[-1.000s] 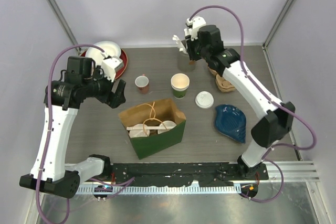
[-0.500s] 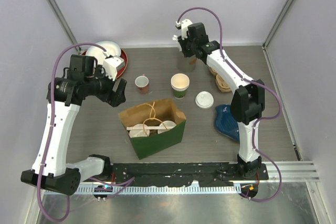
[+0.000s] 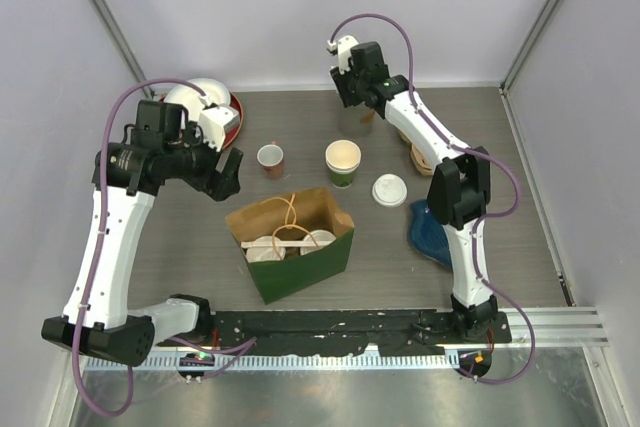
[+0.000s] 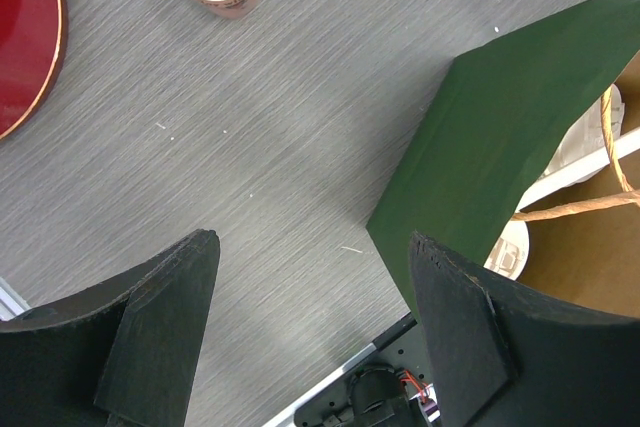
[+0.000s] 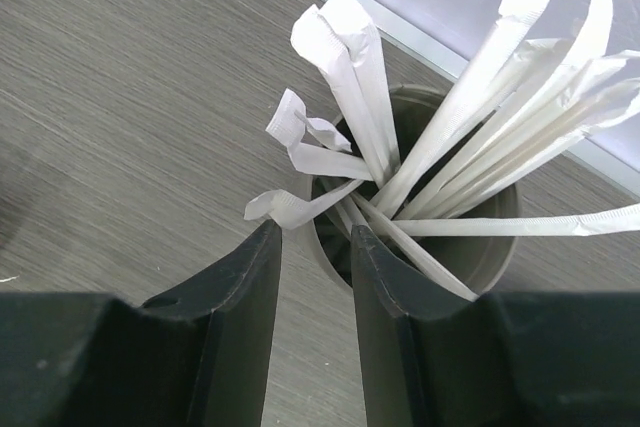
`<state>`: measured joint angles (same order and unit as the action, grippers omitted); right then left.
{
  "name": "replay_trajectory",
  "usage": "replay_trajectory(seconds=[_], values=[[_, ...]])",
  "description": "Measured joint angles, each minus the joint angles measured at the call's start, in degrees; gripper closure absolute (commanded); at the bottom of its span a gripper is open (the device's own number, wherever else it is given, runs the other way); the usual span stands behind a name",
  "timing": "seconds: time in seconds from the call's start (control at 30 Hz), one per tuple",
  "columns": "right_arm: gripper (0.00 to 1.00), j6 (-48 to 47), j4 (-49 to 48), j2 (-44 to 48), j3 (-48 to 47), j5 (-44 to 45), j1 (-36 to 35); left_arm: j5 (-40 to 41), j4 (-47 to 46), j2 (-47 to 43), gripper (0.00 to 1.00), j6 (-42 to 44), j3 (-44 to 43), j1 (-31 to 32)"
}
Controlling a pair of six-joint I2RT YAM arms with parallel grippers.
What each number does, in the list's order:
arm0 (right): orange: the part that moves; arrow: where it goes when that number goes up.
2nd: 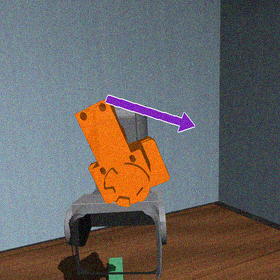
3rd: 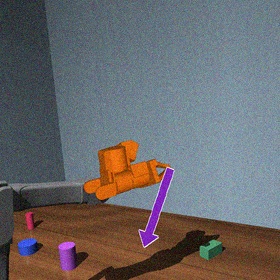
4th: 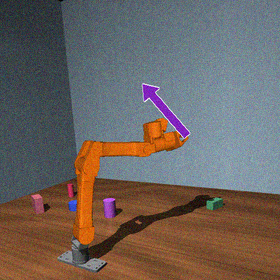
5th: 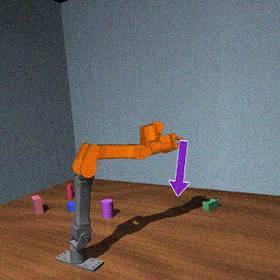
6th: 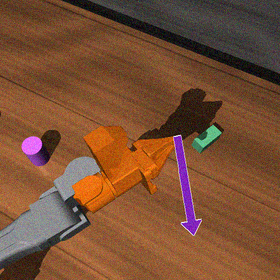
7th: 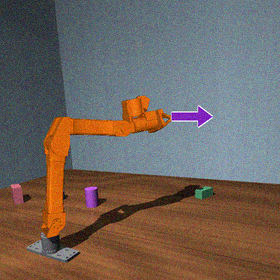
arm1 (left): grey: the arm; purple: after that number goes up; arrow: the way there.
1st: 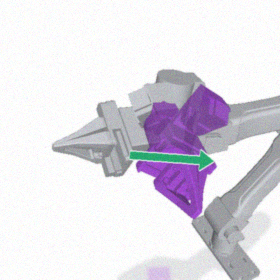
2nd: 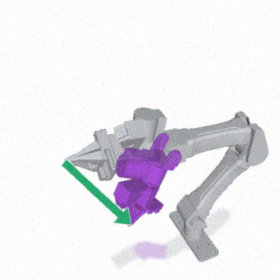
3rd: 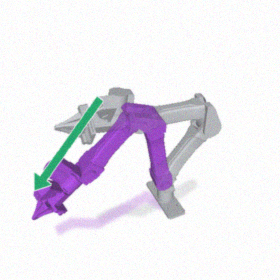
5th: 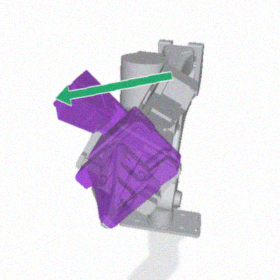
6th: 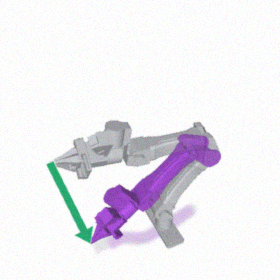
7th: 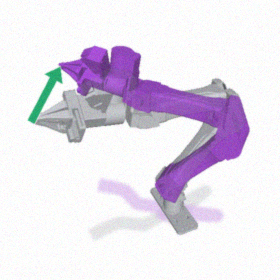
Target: Pack the takeout coffee
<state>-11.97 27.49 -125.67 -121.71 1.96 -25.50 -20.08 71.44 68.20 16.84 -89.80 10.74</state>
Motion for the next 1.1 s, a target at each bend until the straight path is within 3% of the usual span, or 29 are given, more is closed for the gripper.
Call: replay_trajectory(seconds=[0.2, 0.33, 0.53, 0.7, 1.1], values=[[0.58, -0.13, 0.0, -1.64, -0.79, -1.66, 0.0, 0.0, 0.0, 0.04, 0.2, 0.09, -0.02, 0.0], [0.75, -0.2, -0.04, -2.23, -0.79, -2.34, 0.07, -0.02, 0.0, 0.07, 0.2, 0.11, -0.02, 0.0], [0.82, -0.24, -0.26, -2.23, -0.79, -2.45, 0.07, -0.04, 0.02, 0.33, 0.2, 0.15, -0.02, 0.0], [0.71, -0.66, -1.46, -2.23, -0.5, -1.86, 0.07, -0.07, 0.02, 0.42, 0.2, 0.22, -0.02, 0.0], [0.65, -1.22, -4.76, -2.23, -0.2, -1.38, 0.07, -0.92, 0.52, 0.42, 0.2, 1.22, -0.02, 0.0]])
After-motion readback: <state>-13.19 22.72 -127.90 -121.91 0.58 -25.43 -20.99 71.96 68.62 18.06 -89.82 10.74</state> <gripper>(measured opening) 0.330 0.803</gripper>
